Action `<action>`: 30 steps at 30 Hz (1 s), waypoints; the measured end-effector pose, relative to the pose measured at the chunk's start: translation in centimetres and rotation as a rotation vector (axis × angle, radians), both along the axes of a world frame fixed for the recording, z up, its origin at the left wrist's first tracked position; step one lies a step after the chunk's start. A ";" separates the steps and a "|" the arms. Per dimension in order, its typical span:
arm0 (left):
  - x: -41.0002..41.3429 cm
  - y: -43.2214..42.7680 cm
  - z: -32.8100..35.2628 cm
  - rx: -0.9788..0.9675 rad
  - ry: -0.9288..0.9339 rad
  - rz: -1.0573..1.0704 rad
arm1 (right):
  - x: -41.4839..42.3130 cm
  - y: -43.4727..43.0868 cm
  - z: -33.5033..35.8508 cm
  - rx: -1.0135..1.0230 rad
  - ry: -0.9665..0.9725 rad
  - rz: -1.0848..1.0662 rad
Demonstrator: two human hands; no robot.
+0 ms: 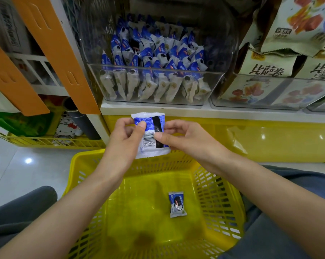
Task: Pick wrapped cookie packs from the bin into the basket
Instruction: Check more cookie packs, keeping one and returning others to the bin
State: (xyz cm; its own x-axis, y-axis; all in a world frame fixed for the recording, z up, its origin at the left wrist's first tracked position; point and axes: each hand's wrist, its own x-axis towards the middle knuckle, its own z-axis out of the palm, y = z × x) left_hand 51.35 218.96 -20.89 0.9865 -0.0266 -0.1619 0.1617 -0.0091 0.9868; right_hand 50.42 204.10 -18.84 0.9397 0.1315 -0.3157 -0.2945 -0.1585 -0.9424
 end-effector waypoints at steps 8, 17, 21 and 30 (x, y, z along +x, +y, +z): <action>-0.3 -0.4 -0.3 0.144 -0.080 -0.193 | -0.1 0.3 -0.4 0.133 0.050 -0.031; -0.9 -0.3 0.4 0.268 -0.036 -0.323 | -0.1 0.6 -0.7 0.048 0.003 -0.093; -0.8 -0.8 0.4 0.112 0.146 -0.245 | -0.1 0.7 -0.6 0.077 0.044 -0.066; -0.7 -0.3 -0.1 0.449 -0.223 -0.206 | 0.2 1.1 -0.6 0.133 -0.041 -0.154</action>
